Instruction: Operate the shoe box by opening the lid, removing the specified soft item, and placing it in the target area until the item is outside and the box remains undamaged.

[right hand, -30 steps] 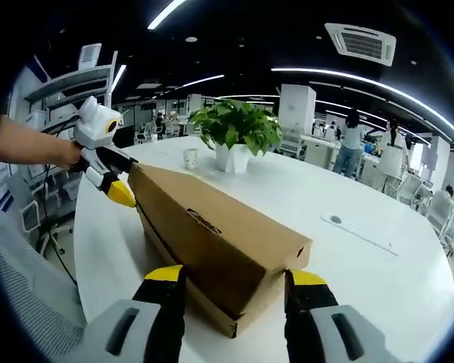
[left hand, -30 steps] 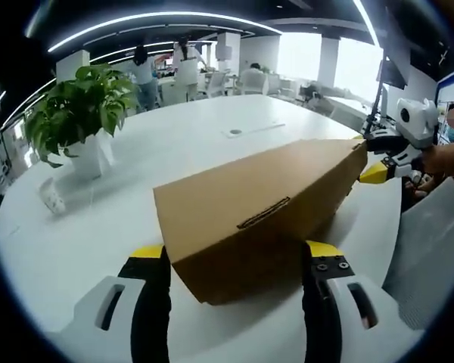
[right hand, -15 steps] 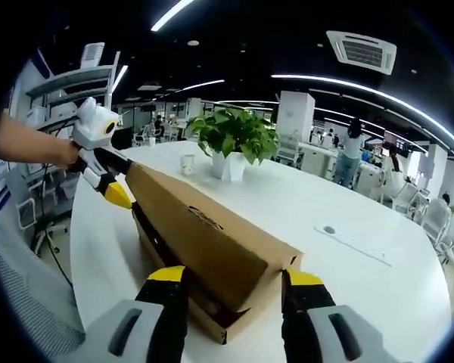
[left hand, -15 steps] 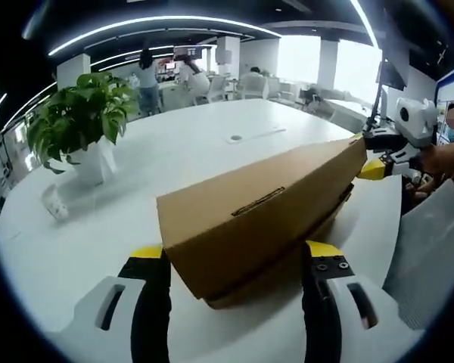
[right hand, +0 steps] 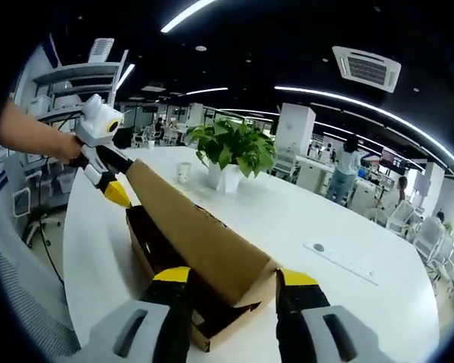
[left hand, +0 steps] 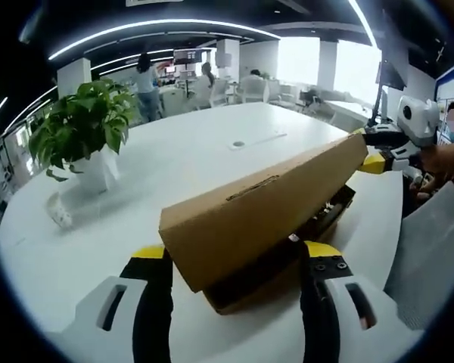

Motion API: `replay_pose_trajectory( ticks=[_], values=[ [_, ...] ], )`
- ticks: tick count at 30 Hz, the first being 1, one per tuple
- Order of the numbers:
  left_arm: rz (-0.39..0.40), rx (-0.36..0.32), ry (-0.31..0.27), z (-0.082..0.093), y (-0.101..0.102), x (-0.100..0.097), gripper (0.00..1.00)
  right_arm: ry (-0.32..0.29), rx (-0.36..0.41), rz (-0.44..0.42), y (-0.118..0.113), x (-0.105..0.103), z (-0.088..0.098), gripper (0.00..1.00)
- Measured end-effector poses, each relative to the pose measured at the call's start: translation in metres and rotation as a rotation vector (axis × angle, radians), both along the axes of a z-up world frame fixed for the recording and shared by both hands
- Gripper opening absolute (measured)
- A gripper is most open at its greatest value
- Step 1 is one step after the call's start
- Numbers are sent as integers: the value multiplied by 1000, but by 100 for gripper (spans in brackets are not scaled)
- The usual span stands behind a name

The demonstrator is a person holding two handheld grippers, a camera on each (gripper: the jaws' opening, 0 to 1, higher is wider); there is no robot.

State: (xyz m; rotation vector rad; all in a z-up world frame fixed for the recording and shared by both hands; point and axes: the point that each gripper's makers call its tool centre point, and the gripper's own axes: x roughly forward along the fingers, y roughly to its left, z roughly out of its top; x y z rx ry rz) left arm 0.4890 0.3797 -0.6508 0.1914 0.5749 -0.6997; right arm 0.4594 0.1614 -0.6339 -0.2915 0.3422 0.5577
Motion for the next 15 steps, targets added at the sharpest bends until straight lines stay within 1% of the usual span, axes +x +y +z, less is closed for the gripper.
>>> replay_pose_trajectory(
  ticks=[3, 8, 15],
  values=[
    [-1, 2, -6, 2, 0, 2, 66, -16, -5, -6, -2, 2, 3, 36],
    [-6, 9, -14, 7, -2, 4, 66, -27, -13, -10, -4, 5, 6, 34],
    [-6, 10, -25, 13, -1, 10, 65, -54, -24, -19, -9, 15, 14, 28]
  ],
)
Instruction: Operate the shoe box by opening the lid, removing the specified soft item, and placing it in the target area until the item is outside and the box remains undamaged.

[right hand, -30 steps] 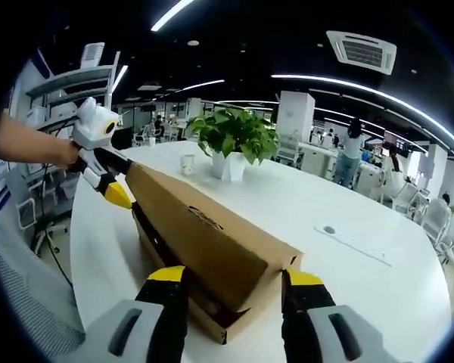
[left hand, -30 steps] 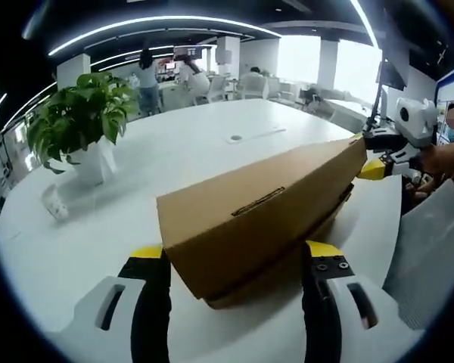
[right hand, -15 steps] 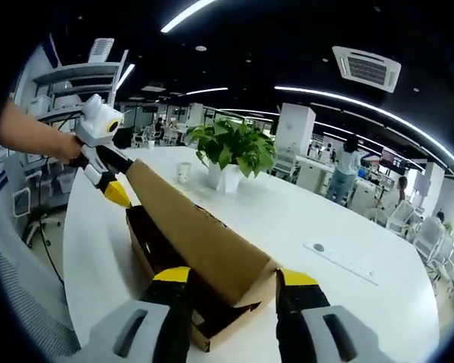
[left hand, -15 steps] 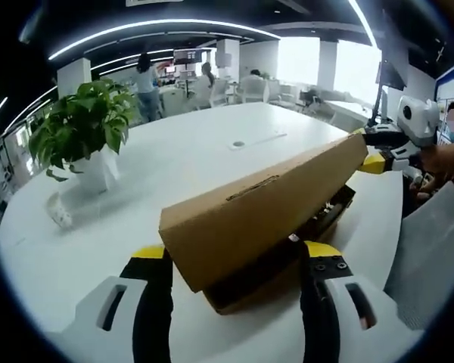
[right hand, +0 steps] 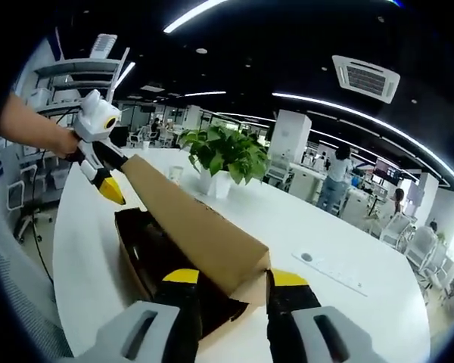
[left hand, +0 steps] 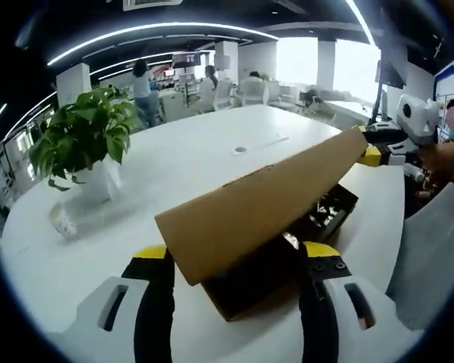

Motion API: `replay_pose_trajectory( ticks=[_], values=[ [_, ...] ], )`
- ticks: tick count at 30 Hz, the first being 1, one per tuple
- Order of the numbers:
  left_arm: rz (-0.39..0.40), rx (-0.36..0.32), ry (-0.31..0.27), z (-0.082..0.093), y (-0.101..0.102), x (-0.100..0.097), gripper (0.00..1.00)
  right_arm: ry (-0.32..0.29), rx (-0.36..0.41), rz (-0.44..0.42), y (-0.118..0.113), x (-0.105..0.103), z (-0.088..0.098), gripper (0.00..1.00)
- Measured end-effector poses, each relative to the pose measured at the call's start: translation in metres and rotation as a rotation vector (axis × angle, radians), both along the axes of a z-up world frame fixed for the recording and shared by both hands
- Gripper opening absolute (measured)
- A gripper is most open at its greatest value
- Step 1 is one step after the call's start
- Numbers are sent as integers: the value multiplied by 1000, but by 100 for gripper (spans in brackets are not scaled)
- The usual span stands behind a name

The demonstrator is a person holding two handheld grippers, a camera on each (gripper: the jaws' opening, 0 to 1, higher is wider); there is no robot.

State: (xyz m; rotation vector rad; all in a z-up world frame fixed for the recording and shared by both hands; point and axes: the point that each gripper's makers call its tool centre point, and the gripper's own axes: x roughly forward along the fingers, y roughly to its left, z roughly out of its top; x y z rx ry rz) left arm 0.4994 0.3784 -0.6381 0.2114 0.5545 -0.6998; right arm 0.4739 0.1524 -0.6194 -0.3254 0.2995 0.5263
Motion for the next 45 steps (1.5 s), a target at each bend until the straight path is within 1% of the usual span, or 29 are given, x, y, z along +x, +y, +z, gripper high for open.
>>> replay_pose_trajectory(
  ticks=[12, 18, 23, 27, 29, 35, 39, 45],
  values=[
    [1, 2, -22, 8, -1, 11, 64, -29, -21, -10, -8, 15, 10, 19],
    [1, 7, -29, 11, 1, 21, 61, -35, -19, -24, -15, 22, 15, 10],
    [21, 12, -39, 12, 3, 30, 56, -38, -21, -32, -16, 26, 18, 8],
    [28, 14, -46, 13, 4, 33, 52, -42, -16, -41, -17, 30, 20, 7],
    [32, 27, -56, 13, 7, 37, 48, -44, -17, -45, -18, 32, 21, 7],
    [55, 30, -74, 16, 12, 43, 39, -39, -3, -66, -19, 38, 23, 6],
    [56, 28, -73, 14, 13, 46, 38, -37, -2, -75, -20, 42, 25, 5],
    [79, 21, -78, 11, 16, 55, 35, -36, -1, -83, -22, 48, 27, 4]
  ],
)
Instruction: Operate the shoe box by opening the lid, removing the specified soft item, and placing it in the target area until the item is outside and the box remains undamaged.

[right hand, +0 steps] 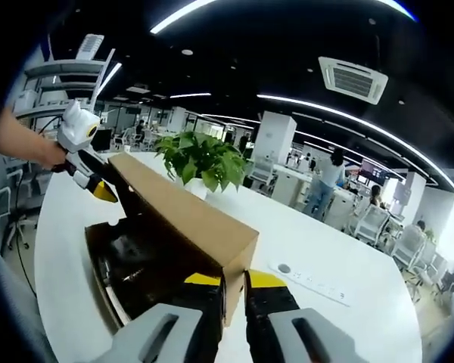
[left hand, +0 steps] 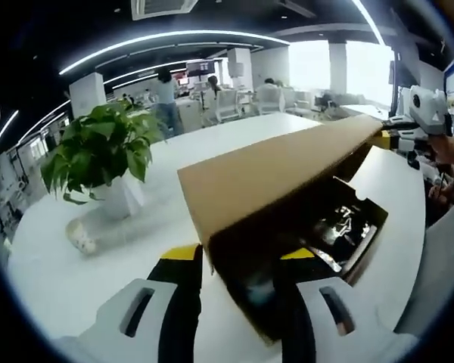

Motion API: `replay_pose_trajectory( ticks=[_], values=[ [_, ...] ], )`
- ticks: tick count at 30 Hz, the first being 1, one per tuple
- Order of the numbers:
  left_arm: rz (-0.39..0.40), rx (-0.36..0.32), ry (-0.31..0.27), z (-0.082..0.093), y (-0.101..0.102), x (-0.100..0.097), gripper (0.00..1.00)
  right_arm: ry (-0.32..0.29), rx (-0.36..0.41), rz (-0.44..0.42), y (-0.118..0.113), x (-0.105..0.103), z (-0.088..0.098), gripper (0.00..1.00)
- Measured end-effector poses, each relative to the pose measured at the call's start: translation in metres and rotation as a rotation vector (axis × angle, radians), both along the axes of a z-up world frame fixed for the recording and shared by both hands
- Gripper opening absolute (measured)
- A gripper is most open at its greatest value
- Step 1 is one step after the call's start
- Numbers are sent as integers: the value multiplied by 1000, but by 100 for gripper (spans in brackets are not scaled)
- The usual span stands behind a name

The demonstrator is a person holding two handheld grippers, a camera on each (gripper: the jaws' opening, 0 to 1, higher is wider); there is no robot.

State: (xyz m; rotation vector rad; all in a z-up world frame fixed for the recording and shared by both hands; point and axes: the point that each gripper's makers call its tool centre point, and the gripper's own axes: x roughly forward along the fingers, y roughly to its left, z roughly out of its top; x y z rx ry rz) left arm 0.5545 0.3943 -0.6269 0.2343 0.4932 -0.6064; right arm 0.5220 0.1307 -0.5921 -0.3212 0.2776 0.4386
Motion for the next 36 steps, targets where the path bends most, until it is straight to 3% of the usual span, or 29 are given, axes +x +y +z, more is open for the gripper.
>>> replay_pose_trajectory(
  ticks=[36],
  values=[
    [121, 43, 76, -48, 23, 29, 19, -3, -4, -15, -6, 34, 12, 3]
  ],
)
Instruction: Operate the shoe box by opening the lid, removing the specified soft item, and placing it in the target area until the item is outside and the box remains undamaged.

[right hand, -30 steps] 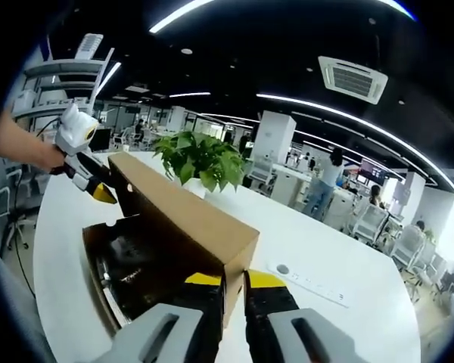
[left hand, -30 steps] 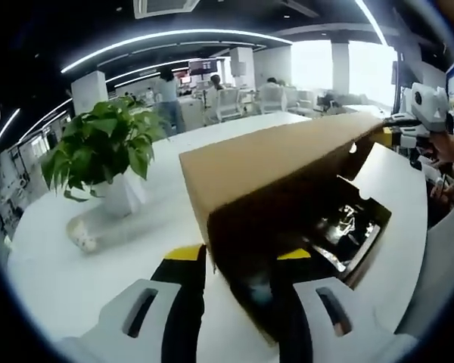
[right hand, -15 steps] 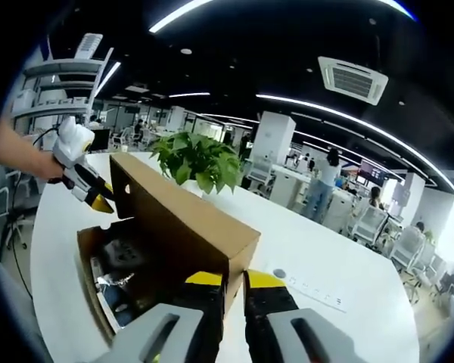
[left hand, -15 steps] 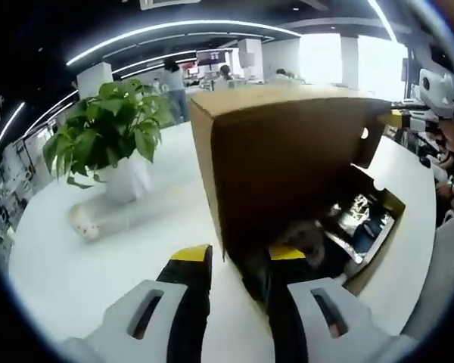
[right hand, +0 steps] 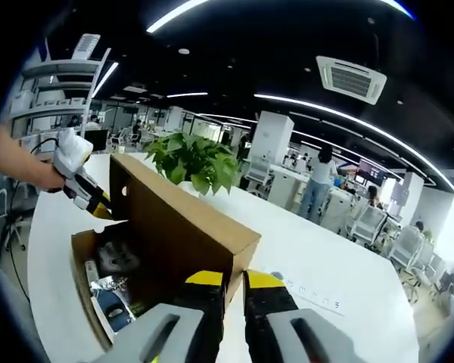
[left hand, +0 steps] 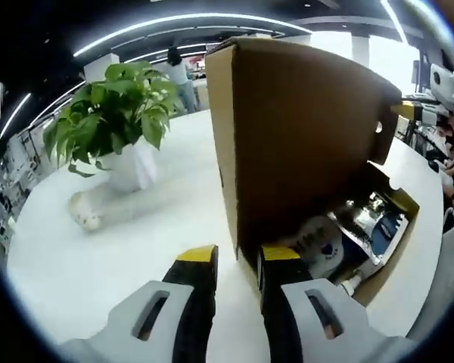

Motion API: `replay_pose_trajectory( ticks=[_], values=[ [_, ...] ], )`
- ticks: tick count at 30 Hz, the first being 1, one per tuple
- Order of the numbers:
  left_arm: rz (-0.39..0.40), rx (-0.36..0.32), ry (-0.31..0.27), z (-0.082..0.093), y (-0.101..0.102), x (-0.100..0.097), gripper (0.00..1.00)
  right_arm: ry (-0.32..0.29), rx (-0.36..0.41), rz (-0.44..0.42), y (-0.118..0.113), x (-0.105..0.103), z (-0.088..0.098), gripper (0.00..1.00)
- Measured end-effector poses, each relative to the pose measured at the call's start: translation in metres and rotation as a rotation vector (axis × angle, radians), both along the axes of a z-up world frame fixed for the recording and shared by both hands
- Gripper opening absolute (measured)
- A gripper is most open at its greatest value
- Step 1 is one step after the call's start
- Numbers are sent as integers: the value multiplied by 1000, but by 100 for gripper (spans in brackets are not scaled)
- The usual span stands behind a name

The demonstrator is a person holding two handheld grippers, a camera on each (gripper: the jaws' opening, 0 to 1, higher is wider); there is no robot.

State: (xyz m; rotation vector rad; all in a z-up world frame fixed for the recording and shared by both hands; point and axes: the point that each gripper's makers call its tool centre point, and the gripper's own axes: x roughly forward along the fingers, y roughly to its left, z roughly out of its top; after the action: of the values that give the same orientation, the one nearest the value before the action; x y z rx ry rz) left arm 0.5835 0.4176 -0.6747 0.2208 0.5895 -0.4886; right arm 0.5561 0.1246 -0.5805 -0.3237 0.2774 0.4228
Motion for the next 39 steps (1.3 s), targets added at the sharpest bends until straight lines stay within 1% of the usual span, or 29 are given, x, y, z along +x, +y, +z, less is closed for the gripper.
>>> replay_pose_trajectory(
  ticks=[4, 7, 13, 16, 21, 23, 31, 39],
  values=[
    [-1, 19, 6, -6, 1, 4, 17, 5, 11, -7, 0, 2, 0, 3],
    [8, 14, -6, -4, 2, 8, 13, 5, 14, -14, 0, 2, 0, 3],
    [17, 7, -9, -8, 4, 12, 10, 9, 18, -22, 0, 3, 0, 3],
    [6, 12, -12, -8, 2, 12, 9, 9, 21, -23, 0, 3, 0, 3],
    [-15, 26, -21, -8, -2, 12, 3, 7, 28, -25, 1, 5, 1, 3],
    [-14, 40, -28, -8, -1, 13, 2, 6, 31, -27, 1, 6, 1, 3],
    [-1, 19, -46, -7, 1, 14, 2, 2, 29, -26, 0, 10, 1, 4],
    [3, 17, -35, -7, 0, 13, 1, 1, 26, -28, -1, 13, 1, 4]
  ],
)
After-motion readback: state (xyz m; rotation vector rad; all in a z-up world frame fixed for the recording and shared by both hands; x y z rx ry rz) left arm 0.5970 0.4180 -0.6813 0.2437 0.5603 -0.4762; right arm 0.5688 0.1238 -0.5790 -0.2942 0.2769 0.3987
